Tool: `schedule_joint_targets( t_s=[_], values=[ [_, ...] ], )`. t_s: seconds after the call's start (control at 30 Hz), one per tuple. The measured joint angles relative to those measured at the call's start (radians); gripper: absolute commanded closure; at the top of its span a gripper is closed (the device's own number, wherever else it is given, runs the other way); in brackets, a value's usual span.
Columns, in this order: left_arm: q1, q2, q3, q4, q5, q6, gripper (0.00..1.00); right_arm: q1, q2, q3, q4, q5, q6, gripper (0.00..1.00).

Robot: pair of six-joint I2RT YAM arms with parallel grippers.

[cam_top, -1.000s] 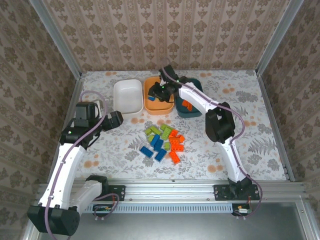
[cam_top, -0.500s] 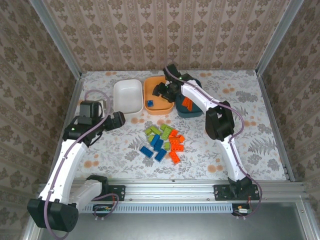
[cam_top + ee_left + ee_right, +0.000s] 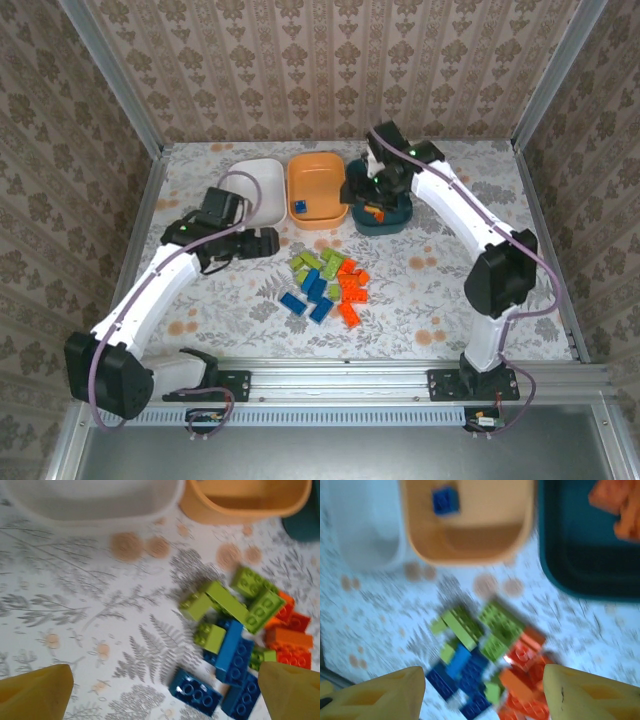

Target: Sort the legos into containers by color

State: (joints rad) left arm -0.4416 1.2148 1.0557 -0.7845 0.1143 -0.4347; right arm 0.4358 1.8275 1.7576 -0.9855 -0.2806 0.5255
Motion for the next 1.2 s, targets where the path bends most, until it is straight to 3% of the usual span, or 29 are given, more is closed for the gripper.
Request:
schedule_joint_targets(
  t_s=[0.13, 0.3, 0.47, 0.57, 0.83, 1.2],
  values=[
    [-0.079, 0.034, -0.002, -0.032, 0.006, -0.034, 0.05, 0.027, -0.076, -0.263, 0.01, -0.019, -0.024, 0.35],
    [-0.074, 0.054, -0.059, -0.03, 0.039, -0.082, 0.04, 0.172, -0.127, -0.461, 0.013, 0.027, -0.034, 0.33],
    [0.03, 0.103, -0.076, 0.005, 0.126, -0.098, 0.04, 0.373, -0.172, -0.563, 0.037, 0.101, 0.017, 0.33],
    [0.101, 0.127, -0.076, 0.029, 0.161, -0.097, 0.04, 0.436, -0.171, -0.582, 0.058, 0.146, 0.043, 0.33],
    [0.122, 0.06, -0.112, 0.048, 0.174, -0.126, 0.04, 0.509, -0.107, -0.583, 0.097, 0.204, 0.02, 0.34],
    [0.095, -0.031, -0.185, 0.063, 0.113, -0.21, 0.04, 0.514, -0.073, -0.626, 0.168, 0.207, -0.048, 0.49]
  ],
)
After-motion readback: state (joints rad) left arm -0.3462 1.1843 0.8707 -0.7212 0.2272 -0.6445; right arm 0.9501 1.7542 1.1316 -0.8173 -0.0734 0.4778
